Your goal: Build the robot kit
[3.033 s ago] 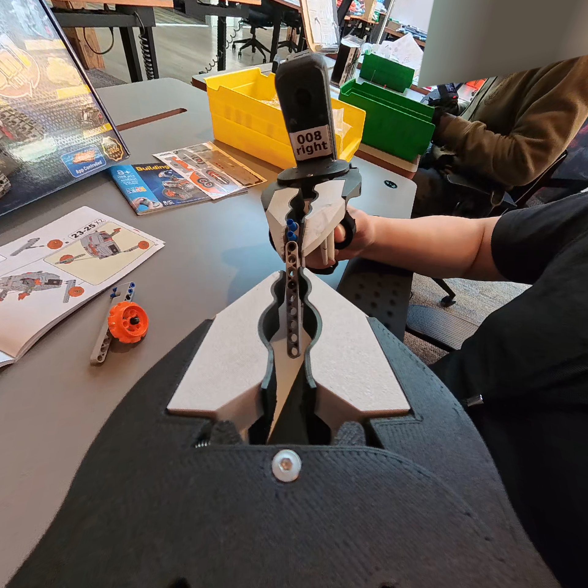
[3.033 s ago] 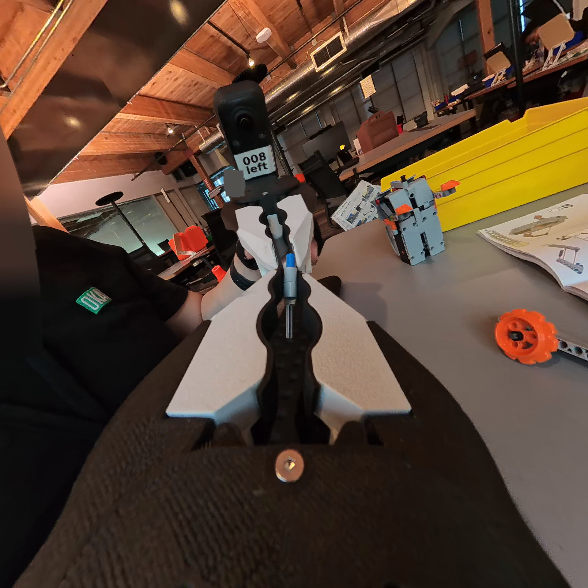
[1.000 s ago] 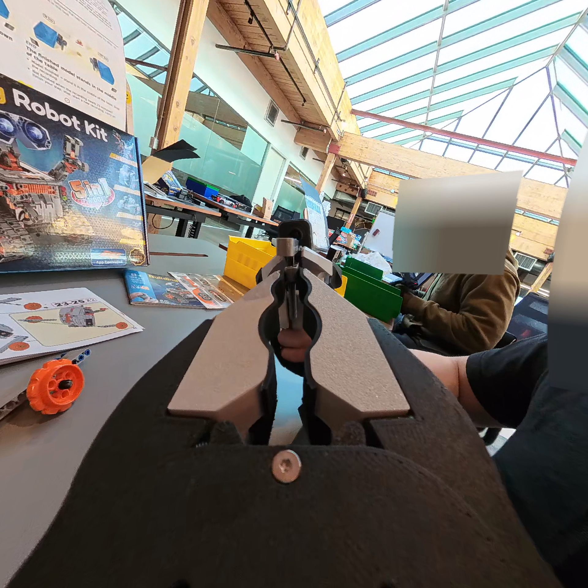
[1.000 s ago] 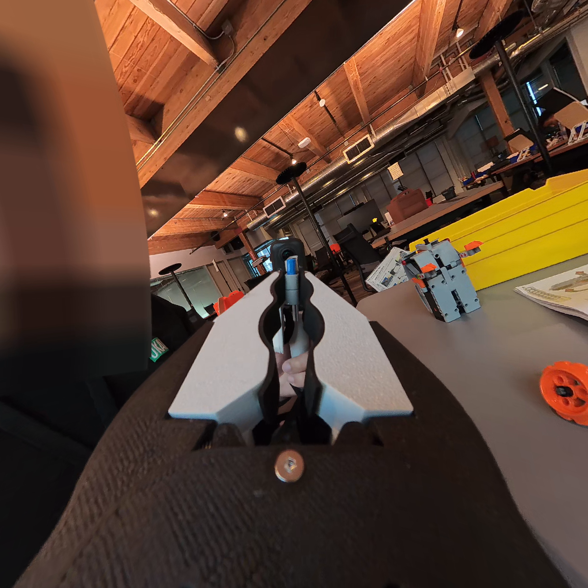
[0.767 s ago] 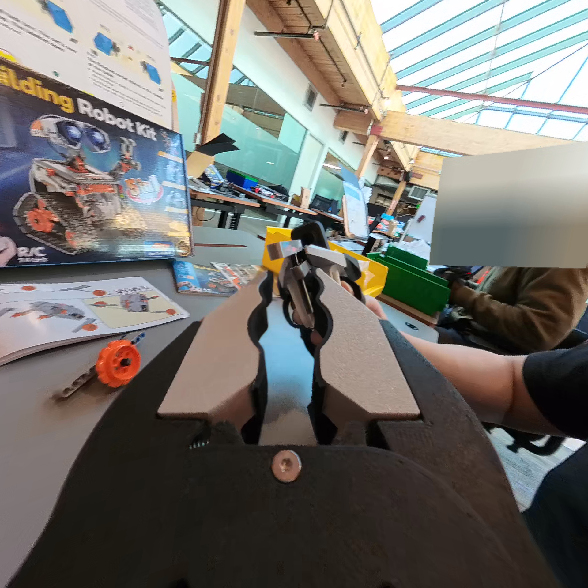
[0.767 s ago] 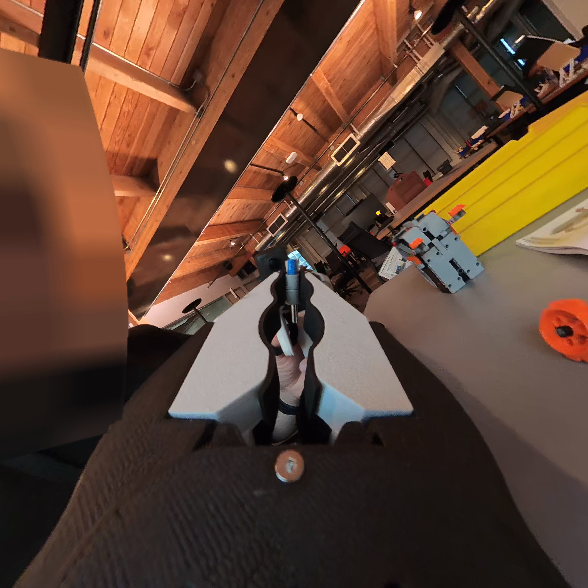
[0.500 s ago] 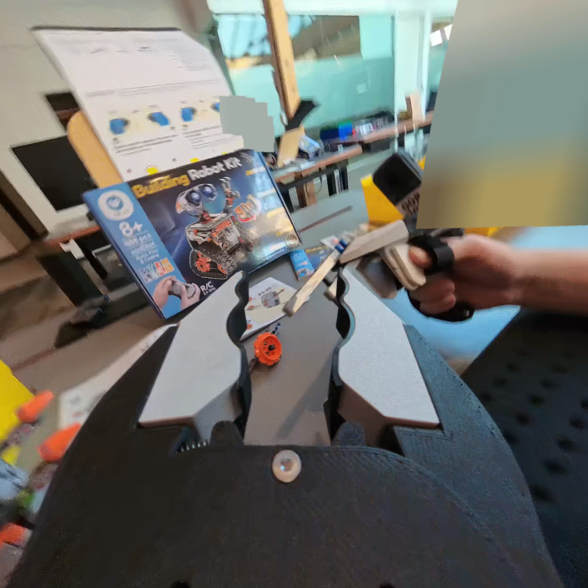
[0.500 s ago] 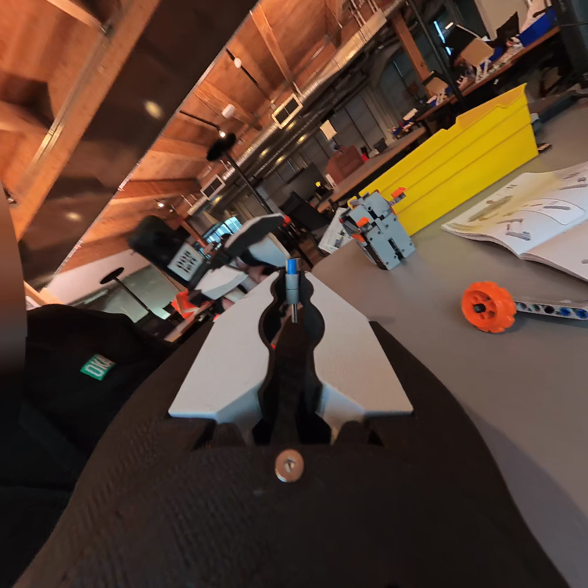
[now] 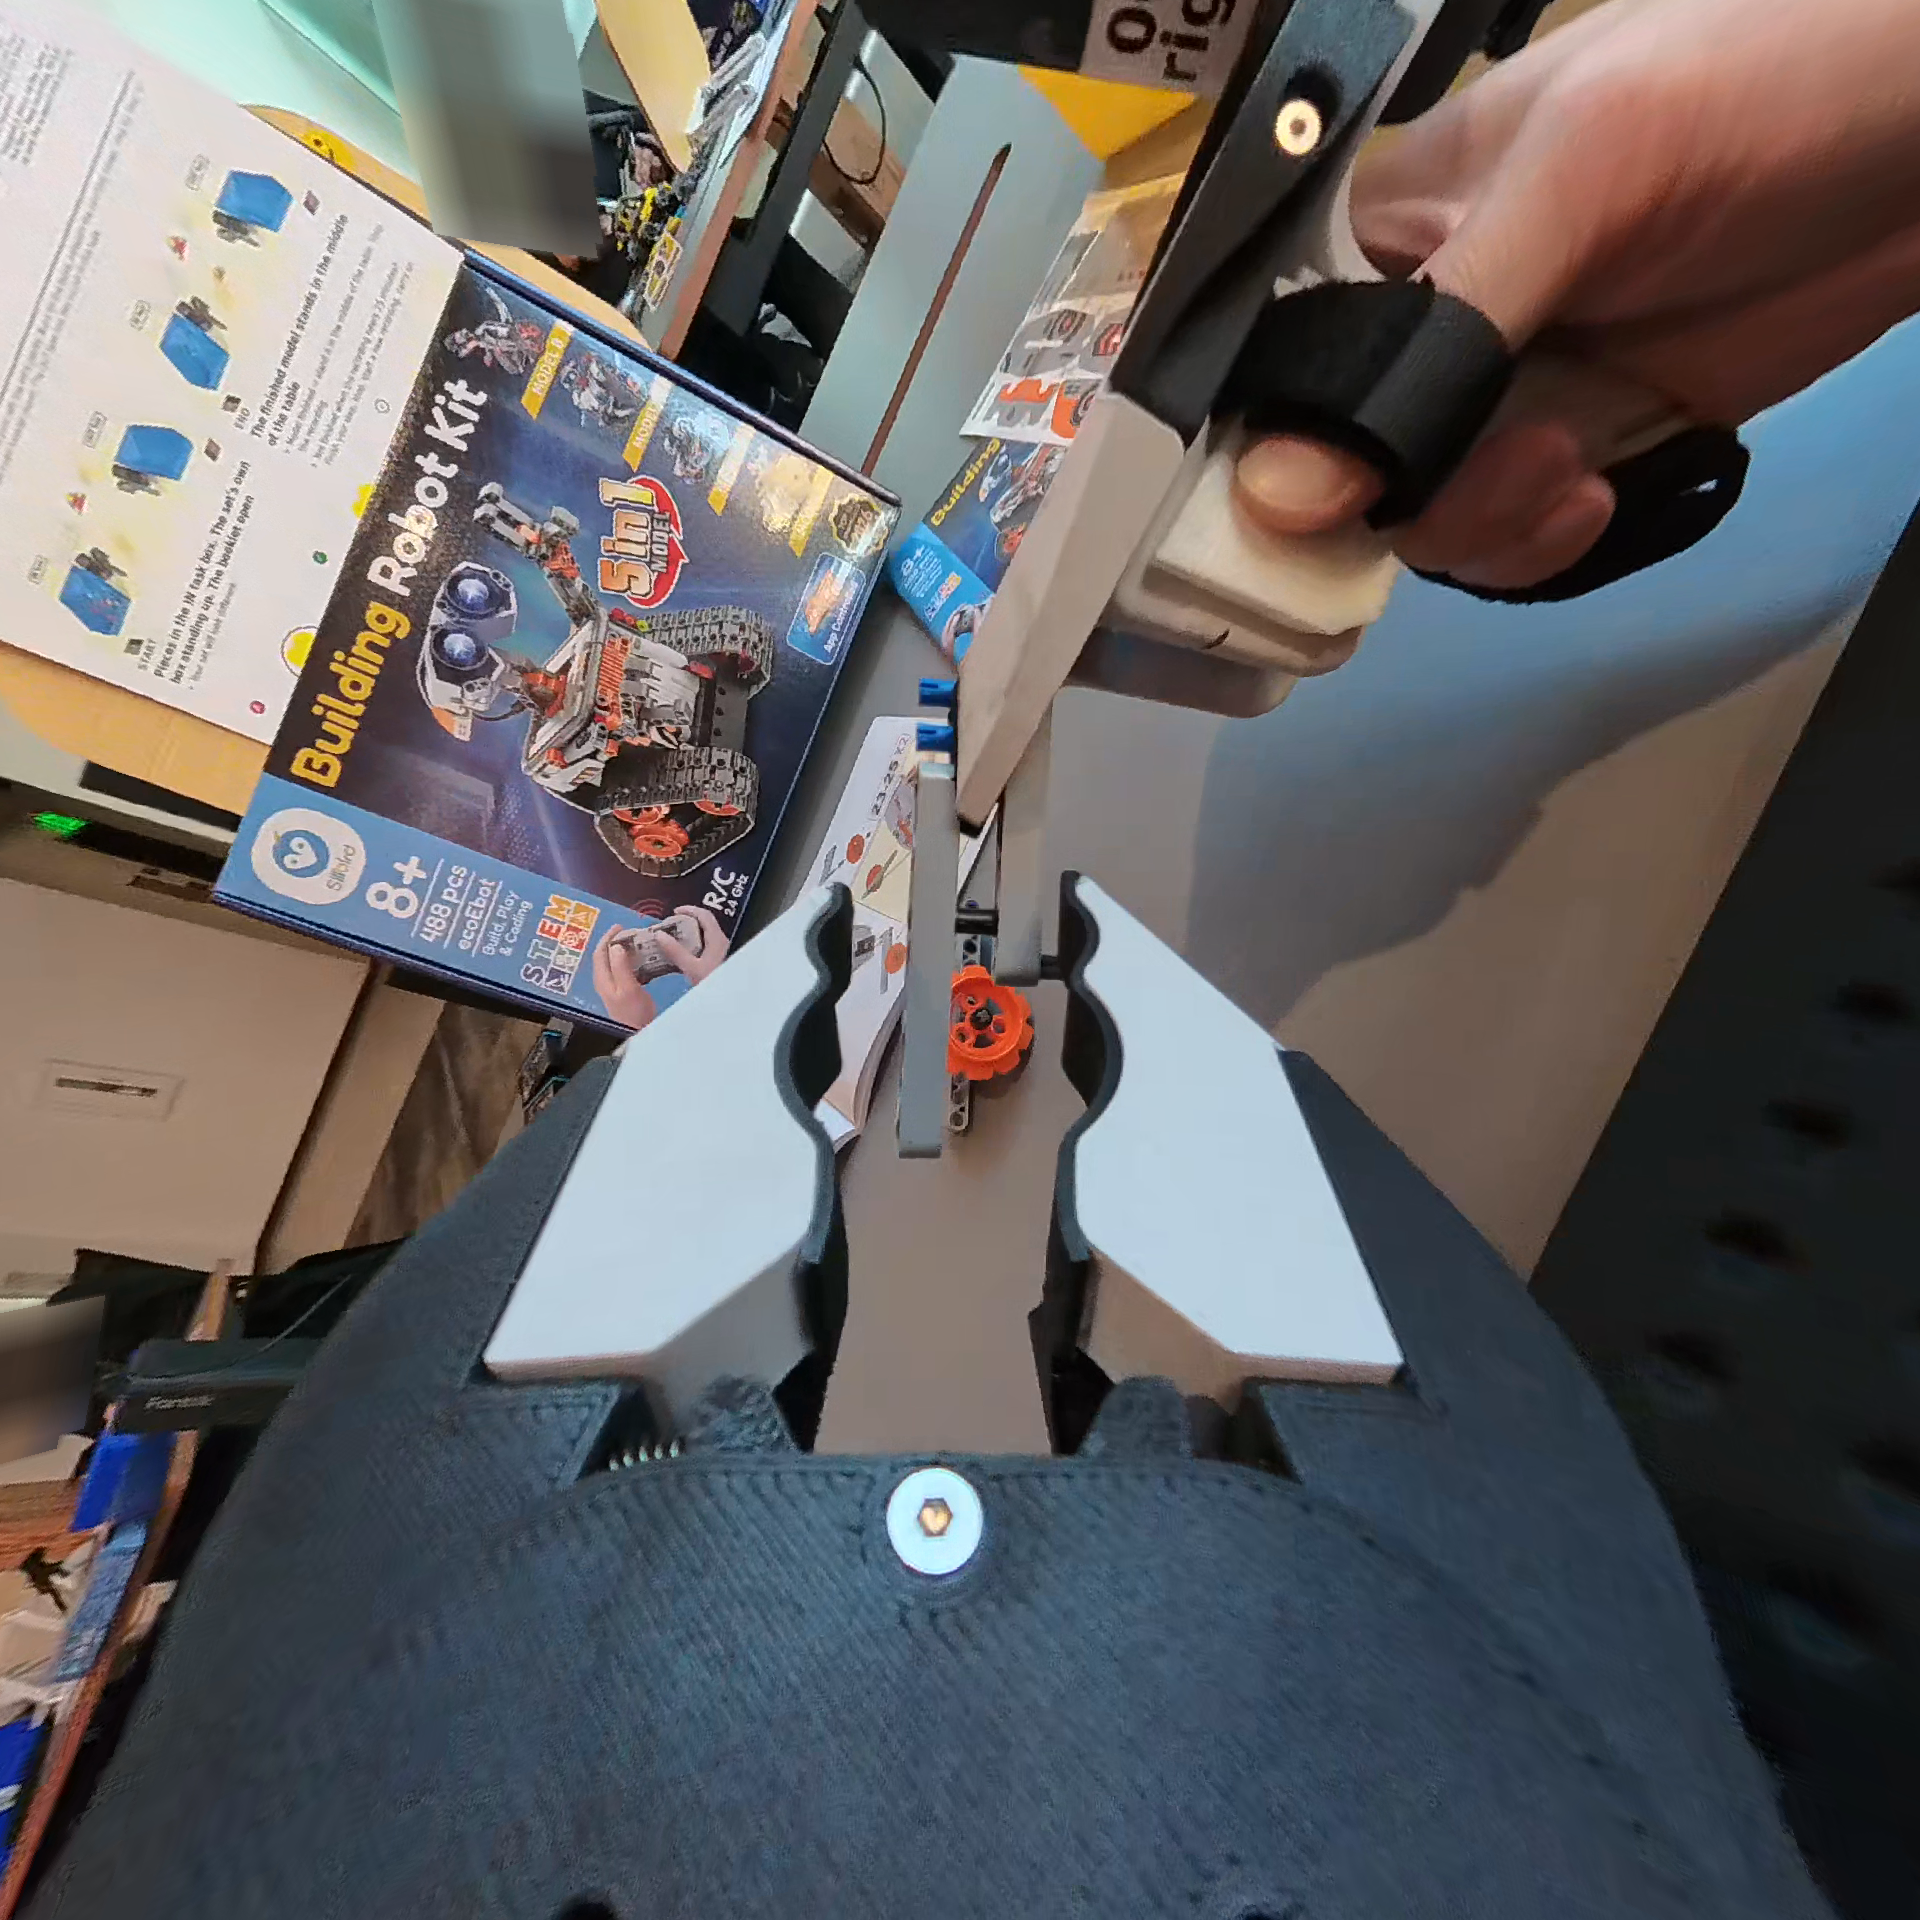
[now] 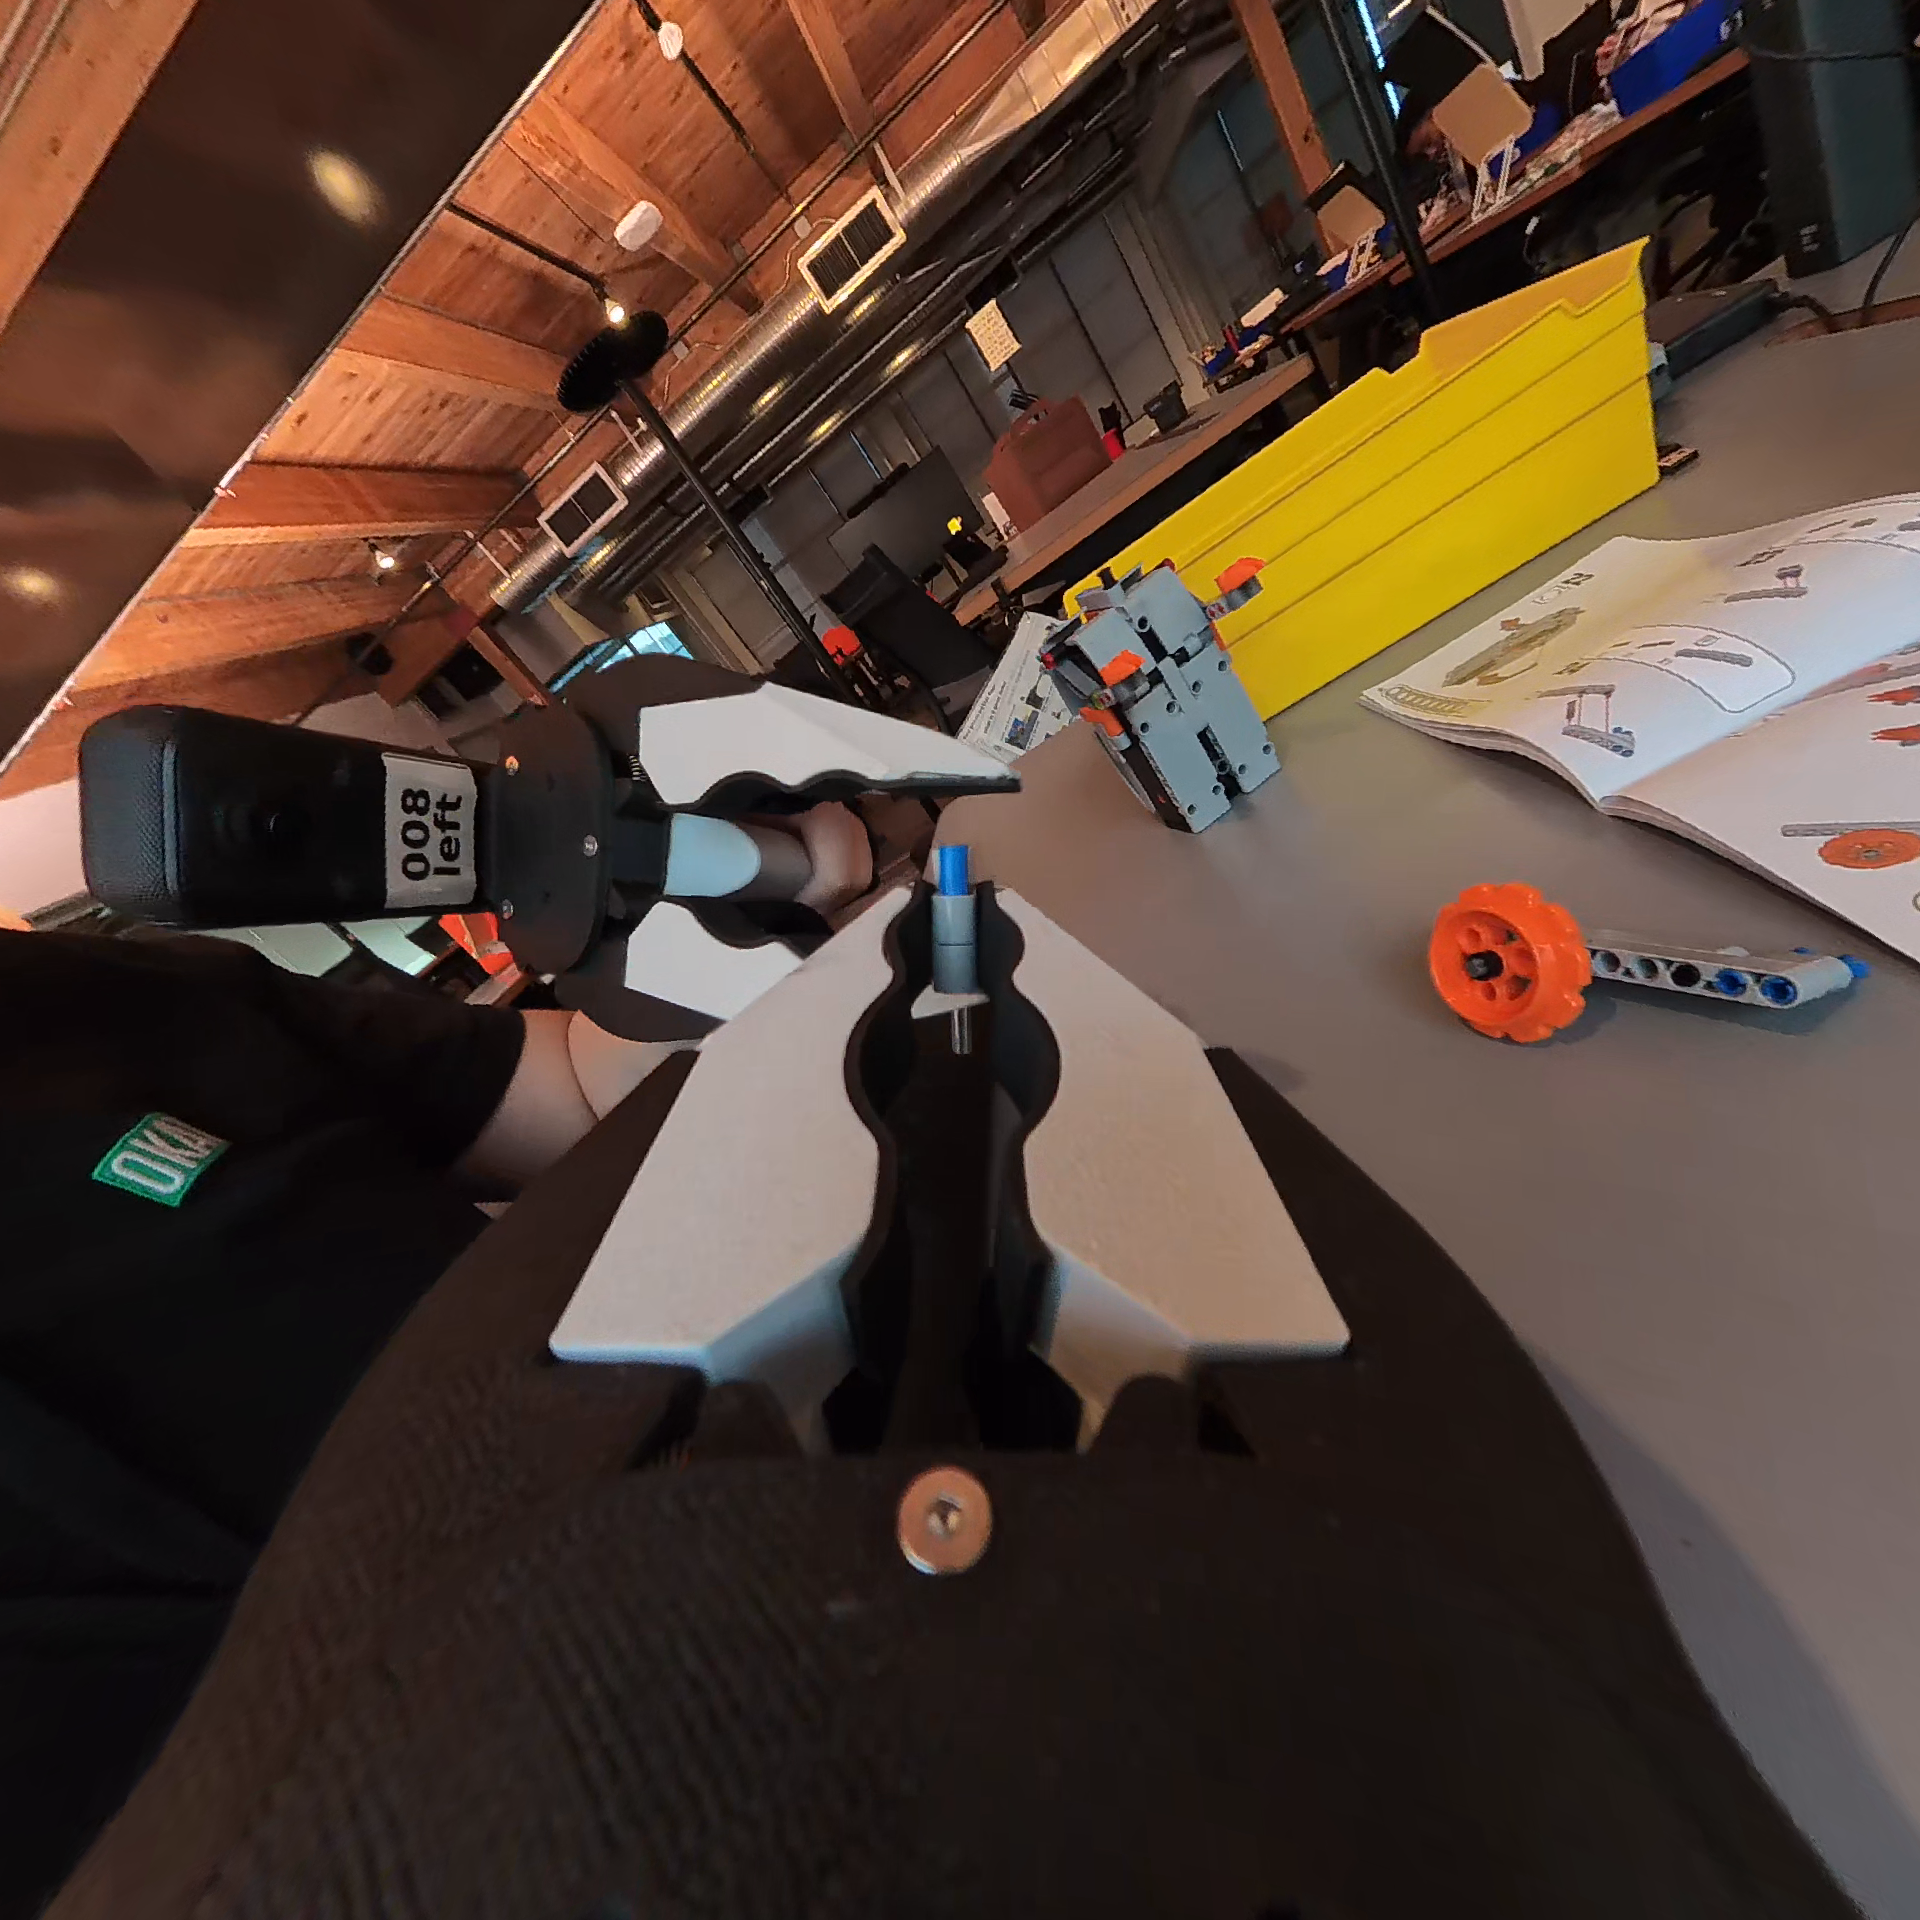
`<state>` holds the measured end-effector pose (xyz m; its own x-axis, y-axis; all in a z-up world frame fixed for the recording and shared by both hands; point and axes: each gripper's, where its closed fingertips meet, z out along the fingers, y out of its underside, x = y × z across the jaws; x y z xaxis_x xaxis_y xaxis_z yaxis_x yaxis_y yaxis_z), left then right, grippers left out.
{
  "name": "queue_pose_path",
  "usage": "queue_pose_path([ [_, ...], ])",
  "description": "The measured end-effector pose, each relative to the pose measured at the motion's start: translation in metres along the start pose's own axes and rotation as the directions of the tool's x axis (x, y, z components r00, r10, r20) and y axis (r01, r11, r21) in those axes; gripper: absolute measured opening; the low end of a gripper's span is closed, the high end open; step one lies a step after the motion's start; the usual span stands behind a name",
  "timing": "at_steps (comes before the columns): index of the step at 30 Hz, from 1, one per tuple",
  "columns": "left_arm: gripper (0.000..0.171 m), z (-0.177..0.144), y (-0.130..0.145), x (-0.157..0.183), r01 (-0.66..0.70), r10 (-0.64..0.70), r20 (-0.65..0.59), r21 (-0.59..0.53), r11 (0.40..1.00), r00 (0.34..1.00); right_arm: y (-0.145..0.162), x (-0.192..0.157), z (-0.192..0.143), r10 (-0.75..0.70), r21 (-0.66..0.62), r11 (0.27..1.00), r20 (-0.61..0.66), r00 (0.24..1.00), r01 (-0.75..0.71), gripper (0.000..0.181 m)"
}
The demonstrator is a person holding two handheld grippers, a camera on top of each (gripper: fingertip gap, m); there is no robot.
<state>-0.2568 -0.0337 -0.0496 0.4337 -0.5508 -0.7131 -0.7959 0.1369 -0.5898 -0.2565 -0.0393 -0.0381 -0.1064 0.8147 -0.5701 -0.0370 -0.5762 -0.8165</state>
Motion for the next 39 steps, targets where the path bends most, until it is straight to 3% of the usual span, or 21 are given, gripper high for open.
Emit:
queue_pose_path([
  [7,0.025,0.002,0.003,0.006,-0.038,0.038,-0.011,-0.011,0.999,0.999,0.003,-0.001,0.001,-0.065,-0.031,0.997,-0.023,0.998,0.064,0.006],
  [24,0.023,-0.001,0.006,0.008,-0.087,0.088,0.016,-0.041,0.995,0.996,0.006,-0.003,0.003,-0.131,-0.056,0.990,-0.021,0.991,0.130,0.006],
  [31,0.023,-0.001,0.005,0.007,-0.099,0.100,0.030,-0.032,0.995,0.995,0.004,-0.002,0.003,-0.083,-0.038,0.996,0.010,0.997,0.083,0.006],
  [35,0.023,-0.001,0.011,0.004,-0.075,0.077,0.028,-0.045,0.996,0.997,0.003,-0.007,0.004,-0.094,-0.050,0.994,0.057,0.994,0.096,0.022],
  [39,0.023,-0.003,0.016,0.007,-0.061,0.061,0.000,-0.050,0.997,0.998,0.001,-0.003,0.000,-0.339,-0.100,0.937,-0.024,0.940,0.336,0.045],
])
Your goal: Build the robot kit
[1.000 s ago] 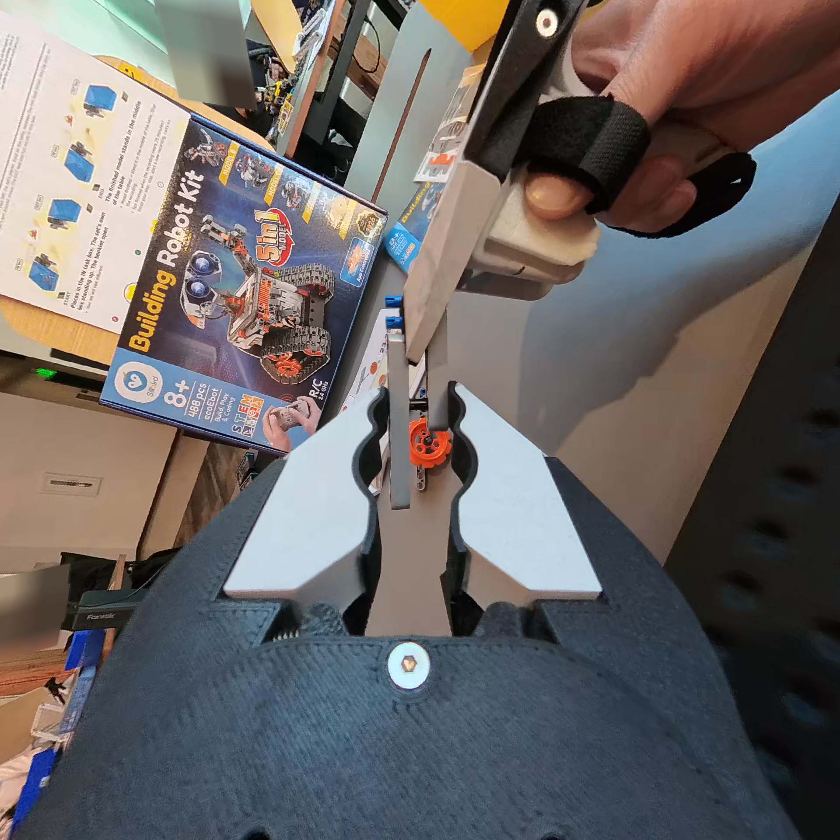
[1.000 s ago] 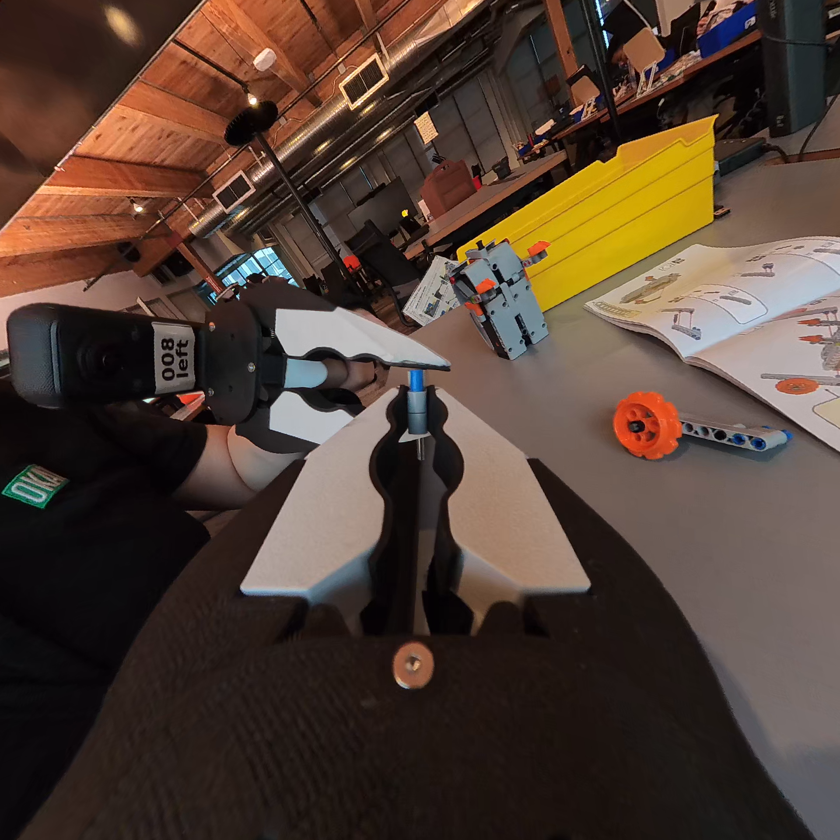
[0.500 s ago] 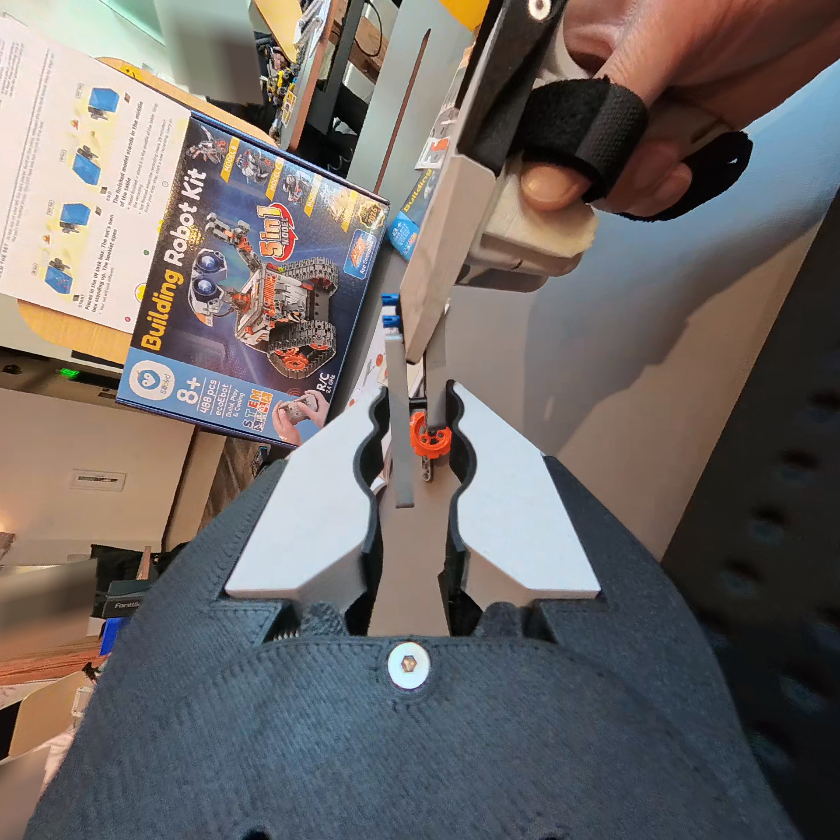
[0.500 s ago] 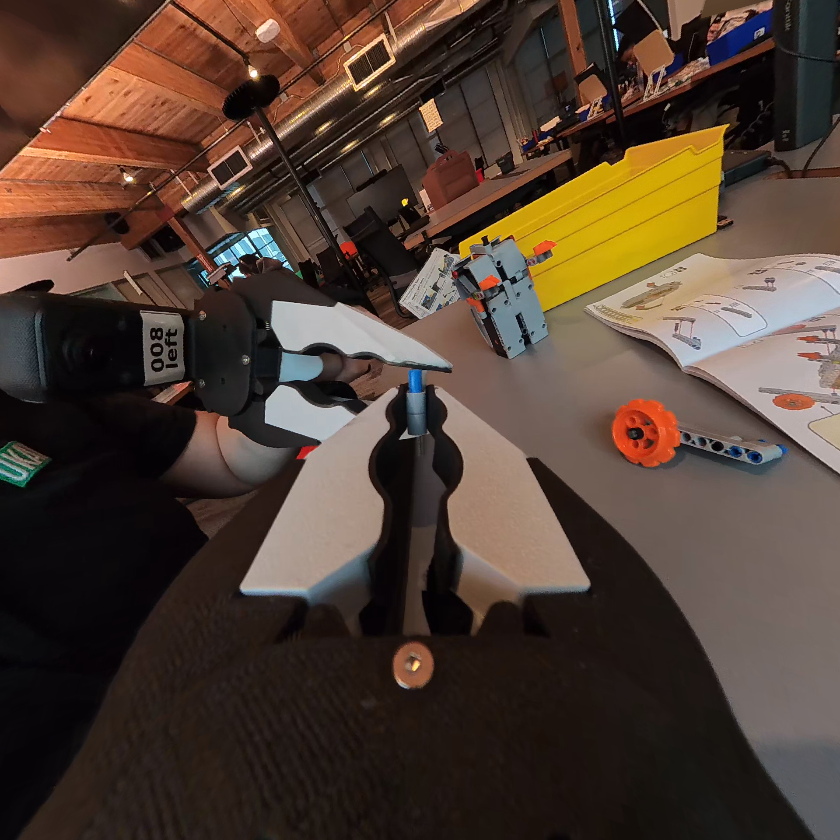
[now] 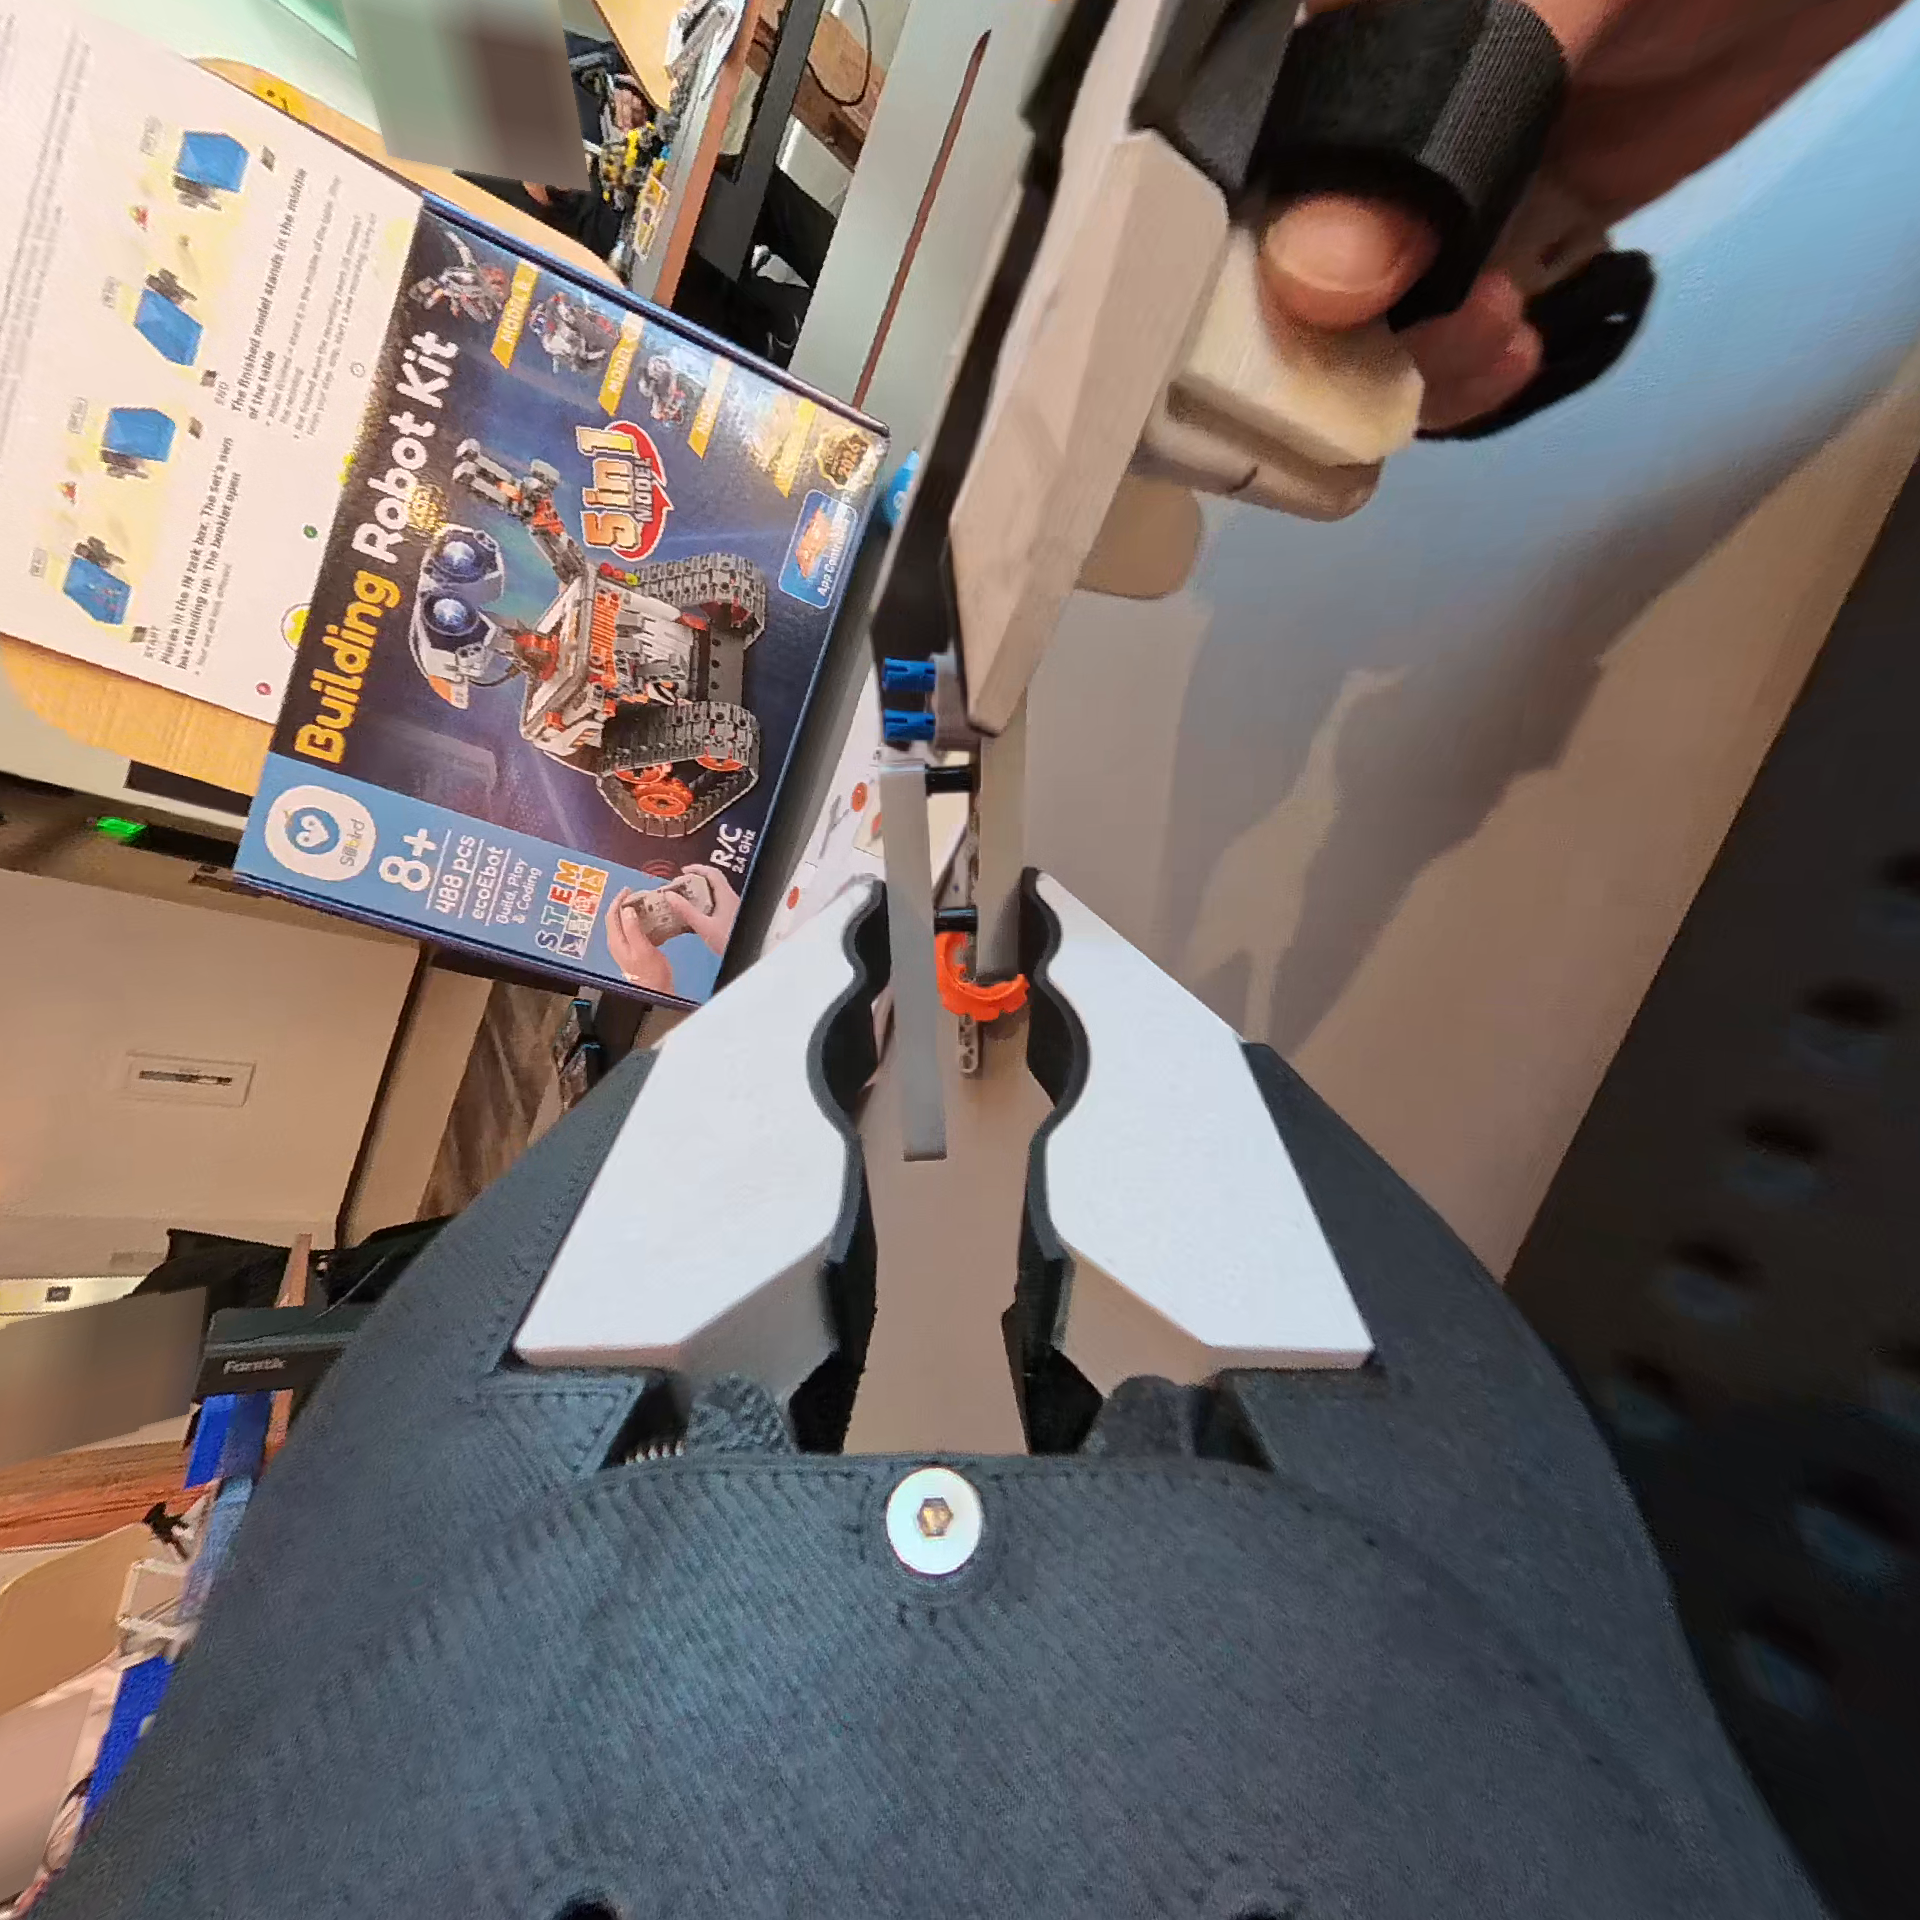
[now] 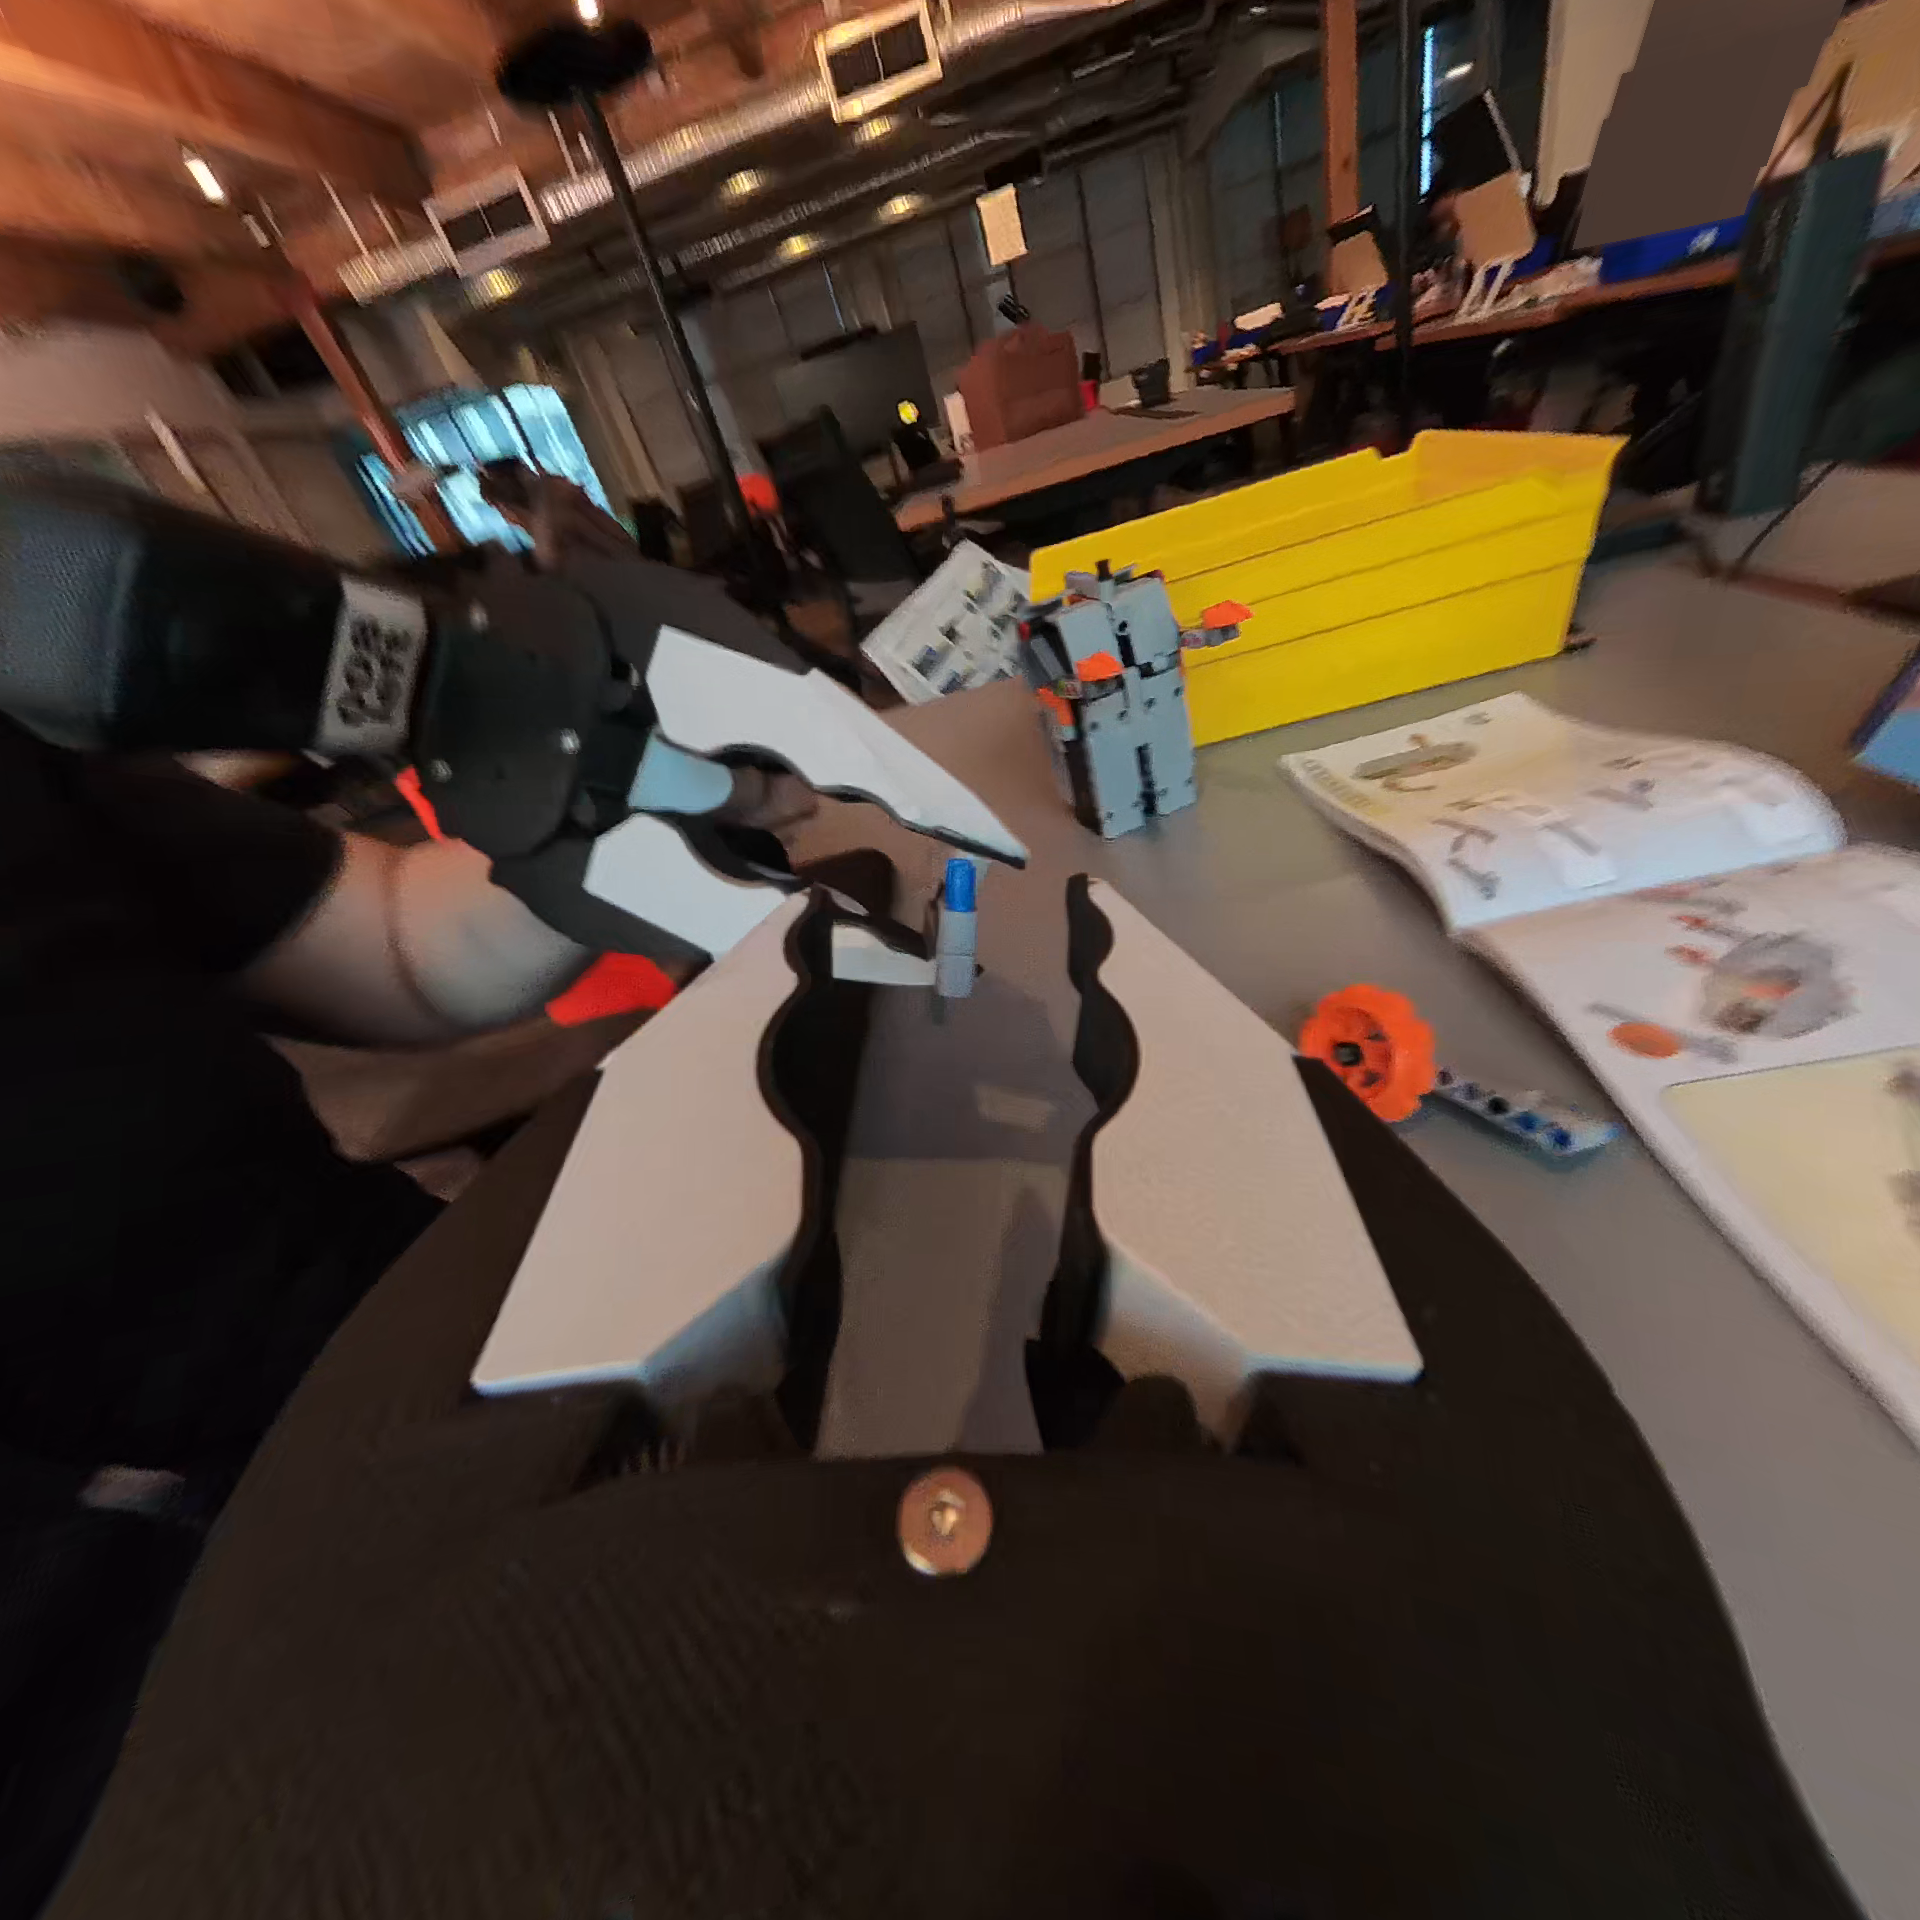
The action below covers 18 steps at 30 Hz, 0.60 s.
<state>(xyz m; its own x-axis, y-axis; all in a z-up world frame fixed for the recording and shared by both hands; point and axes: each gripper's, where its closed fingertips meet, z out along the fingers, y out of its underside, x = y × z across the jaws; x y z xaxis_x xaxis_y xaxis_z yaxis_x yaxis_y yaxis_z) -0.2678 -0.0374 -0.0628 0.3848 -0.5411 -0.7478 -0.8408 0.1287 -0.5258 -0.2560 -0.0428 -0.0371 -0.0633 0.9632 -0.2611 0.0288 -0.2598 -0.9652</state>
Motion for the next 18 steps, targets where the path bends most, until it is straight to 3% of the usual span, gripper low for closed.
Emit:
queue_pose_path([
  [3,0.023,0.000,0.005,0.008,-0.027,0.026,-0.038,-0.019,0.999,0.999,0.004,-0.002,-0.003,-0.362,-0.122,0.929,-0.091,0.928,0.350,0.055],
  [5,0.023,0.001,0.009,0.014,-0.048,0.046,-0.063,-0.033,0.998,0.997,0.009,-0.006,-0.003,-0.593,-0.215,0.798,-0.121,0.796,0.563,0.060],
  [7,0.023,0.003,0.014,0.022,-0.070,0.066,-0.089,-0.046,0.996,0.994,0.016,-0.009,0.000,-0.728,-0.274,0.679,-0.125,0.674,0.682,0.060],
  [12,0.023,0.007,0.023,0.038,-0.109,0.098,-0.148,-0.073,0.991,0.984,0.053,0.002,0.009,-0.800,-0.453,0.549,-0.044,0.598,0.702,0.056],
  [18,0.023,0.008,0.023,0.047,-0.114,0.097,-0.194,-0.078,0.990,0.976,0.063,0.002,0.012,-0.829,-0.490,0.490,-0.006,0.559,0.722,0.046],
])
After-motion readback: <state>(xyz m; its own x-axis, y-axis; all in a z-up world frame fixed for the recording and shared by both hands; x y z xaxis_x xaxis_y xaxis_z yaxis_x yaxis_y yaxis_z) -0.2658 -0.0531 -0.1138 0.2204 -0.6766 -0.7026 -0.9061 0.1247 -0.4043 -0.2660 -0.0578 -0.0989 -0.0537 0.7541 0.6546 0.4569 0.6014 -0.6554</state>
